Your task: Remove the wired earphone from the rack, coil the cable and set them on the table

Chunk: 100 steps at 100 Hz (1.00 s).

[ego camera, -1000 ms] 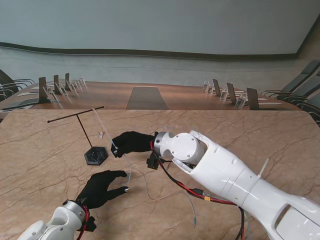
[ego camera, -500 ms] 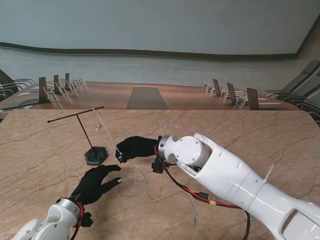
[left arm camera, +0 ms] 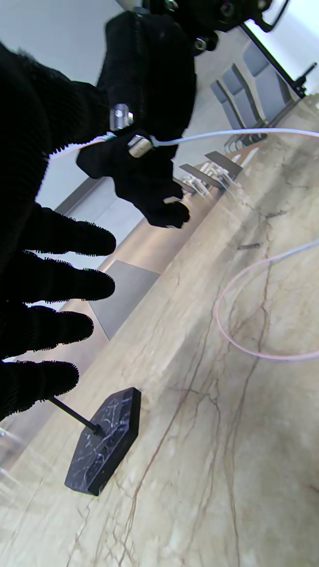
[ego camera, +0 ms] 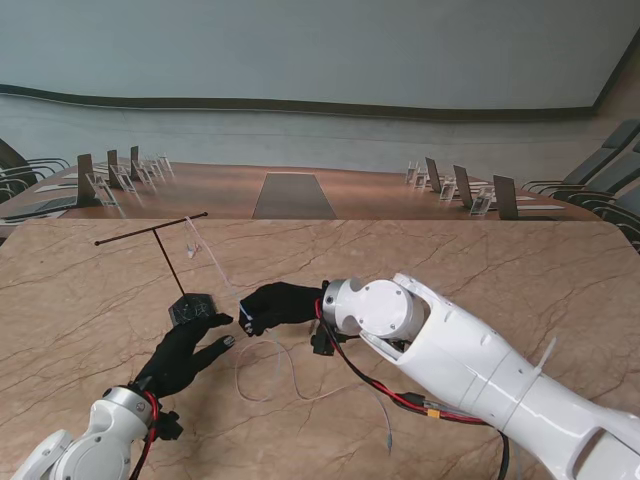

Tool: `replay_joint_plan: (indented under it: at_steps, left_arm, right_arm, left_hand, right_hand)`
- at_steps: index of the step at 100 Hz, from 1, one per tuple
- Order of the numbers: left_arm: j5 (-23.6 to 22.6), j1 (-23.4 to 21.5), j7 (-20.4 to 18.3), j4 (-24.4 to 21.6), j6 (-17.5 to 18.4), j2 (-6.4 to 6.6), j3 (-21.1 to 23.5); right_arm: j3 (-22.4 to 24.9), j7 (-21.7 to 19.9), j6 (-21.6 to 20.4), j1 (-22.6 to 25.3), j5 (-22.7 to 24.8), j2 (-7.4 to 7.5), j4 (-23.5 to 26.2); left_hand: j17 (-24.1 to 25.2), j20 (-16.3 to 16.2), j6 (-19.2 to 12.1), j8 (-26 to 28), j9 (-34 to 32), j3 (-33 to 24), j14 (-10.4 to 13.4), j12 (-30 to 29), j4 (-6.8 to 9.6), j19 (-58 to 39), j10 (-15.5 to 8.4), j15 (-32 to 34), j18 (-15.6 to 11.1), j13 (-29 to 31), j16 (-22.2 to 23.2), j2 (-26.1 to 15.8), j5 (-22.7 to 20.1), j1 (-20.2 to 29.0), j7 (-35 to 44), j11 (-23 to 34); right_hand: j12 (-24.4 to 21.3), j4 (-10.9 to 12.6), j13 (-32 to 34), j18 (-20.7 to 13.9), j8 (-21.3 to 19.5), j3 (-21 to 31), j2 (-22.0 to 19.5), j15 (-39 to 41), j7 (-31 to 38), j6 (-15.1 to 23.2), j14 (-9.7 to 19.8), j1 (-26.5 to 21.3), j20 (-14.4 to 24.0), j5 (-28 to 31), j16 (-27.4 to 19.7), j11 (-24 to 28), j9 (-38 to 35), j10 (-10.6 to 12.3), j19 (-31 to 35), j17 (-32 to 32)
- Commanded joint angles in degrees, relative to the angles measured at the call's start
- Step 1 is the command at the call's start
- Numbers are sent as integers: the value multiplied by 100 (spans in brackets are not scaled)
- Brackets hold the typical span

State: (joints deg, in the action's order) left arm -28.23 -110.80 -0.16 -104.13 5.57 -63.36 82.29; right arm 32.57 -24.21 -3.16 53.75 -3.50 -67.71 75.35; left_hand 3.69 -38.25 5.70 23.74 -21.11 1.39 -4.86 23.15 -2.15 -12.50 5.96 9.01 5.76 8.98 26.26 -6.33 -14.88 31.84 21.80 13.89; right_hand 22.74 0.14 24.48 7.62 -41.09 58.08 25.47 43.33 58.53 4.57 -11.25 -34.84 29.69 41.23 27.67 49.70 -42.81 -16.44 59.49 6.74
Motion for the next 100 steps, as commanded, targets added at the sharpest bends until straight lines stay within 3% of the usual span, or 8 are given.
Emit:
replay_joint_plan:
  at_steps: [1,22,46,51,100]
  left_arm:
    - [102,25,71,33,83,-49,4]
    - [396,166,81,99,245,-73,-16]
    - [737,425,-11,214,388,-80,-107]
    - [782,479,-8,248,404,-85,-133]
    - [1310,998,15,602,436,-145,-460]
  right_arm:
    - [-52,-24,46,35,2,-14,34]
    - [-126,-97,94,34,23,9,59]
    - [-147,-139,141,116,75,61,166]
    - [-150,-155,158,124,74,69,178]
    - [-216,-317,148,150,69,146,301]
  left_hand:
    - [-38,17,60,-79,126,92,73,-78,-40,185,25,-124,-175,-123,-96,-288,-72,-361,-264,-213]
    - [-182,183,168,-157,77,103,-115,-181,-62,312,144,-168,-279,-97,-182,-270,-96,-624,-362,-327]
    - [-456,662,348,-307,-68,94,-232,-327,-80,477,228,-95,-551,-28,-351,-254,-290,-877,-477,-397]
    - [-527,768,373,-331,-116,79,-274,-362,-74,486,380,-44,-551,1,-376,-238,-340,-905,-499,-425]
    - [-476,974,418,-360,-140,66,-310,-369,-70,78,391,175,-568,-46,-493,-100,-366,-874,-541,-434]
  right_hand:
    - [-5,350,164,-20,-443,472,-48,169,751,680,69,-333,-98,579,87,153,-111,-230,238,53]
    - [-9,347,162,-28,-427,467,-45,180,759,684,80,-339,-108,574,88,170,-107,-230,249,53]
    - [-13,344,175,-30,-411,470,-31,190,766,689,87,-339,-116,576,87,182,-117,-234,263,64]
    - [-16,345,178,-35,-403,476,-26,194,767,683,82,-342,-119,584,88,183,-121,-235,265,62]
    - [-23,341,215,-55,-372,509,1,216,778,659,113,-344,-149,605,81,205,-147,-259,288,96]
